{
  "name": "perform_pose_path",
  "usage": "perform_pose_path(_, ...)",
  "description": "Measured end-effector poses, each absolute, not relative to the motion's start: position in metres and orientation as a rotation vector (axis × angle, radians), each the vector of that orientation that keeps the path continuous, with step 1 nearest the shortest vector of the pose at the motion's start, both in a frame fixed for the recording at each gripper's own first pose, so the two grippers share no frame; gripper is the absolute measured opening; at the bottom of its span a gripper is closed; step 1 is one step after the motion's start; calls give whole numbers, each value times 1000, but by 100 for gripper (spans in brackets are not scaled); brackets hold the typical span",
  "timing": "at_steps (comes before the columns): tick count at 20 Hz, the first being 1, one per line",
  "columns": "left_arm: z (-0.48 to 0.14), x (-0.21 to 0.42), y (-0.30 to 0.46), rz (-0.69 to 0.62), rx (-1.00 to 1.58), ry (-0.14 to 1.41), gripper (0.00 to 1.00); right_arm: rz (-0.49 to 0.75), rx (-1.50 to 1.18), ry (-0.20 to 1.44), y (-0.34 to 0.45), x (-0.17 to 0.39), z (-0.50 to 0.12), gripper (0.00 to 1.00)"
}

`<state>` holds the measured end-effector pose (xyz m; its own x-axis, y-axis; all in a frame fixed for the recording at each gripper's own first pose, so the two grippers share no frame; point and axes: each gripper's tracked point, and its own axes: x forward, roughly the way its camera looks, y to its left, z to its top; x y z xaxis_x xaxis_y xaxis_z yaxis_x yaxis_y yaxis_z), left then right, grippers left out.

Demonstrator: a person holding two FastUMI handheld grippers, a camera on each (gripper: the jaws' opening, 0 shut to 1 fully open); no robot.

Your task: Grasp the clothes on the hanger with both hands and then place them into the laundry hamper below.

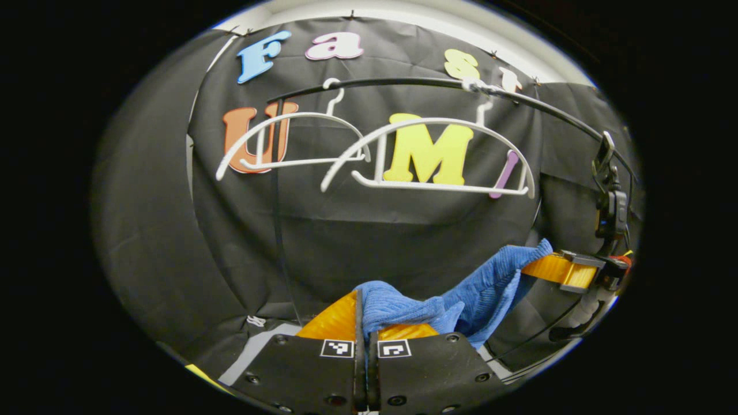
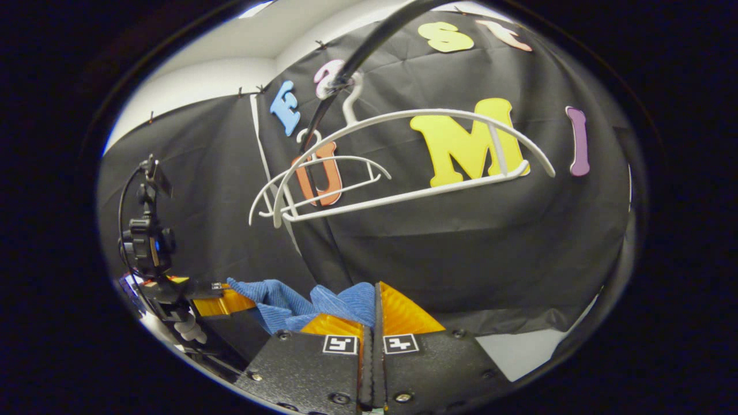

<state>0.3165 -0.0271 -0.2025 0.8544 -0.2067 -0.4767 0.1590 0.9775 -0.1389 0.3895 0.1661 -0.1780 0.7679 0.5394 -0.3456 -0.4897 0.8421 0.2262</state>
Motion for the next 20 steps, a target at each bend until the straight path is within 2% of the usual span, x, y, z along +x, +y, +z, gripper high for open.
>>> perform_pose_path(8, -268, 288, -45, -188, -94, 625, 1, 512, 44, 540, 159, 362, -245, 4)
perform_pose_path(9, -277, 285, -44, -185, -87, 637, 6, 508, 40, 556, 157, 360, -255, 4)
perform_pose_path(10, -284, 282, -44, -178, -81, 650, 1, 504, 32, 572, 156, 359, -265, 4)
perform_pose_path(19, -379, 244, -45, -151, -105, 791, 1, 478, -43, 756, 151, 328, -362, 3)
perform_pose_path(20, -389, 239, -42, -141, -101, 814, 6, 469, -48, 783, 148, 323, -371, 4)
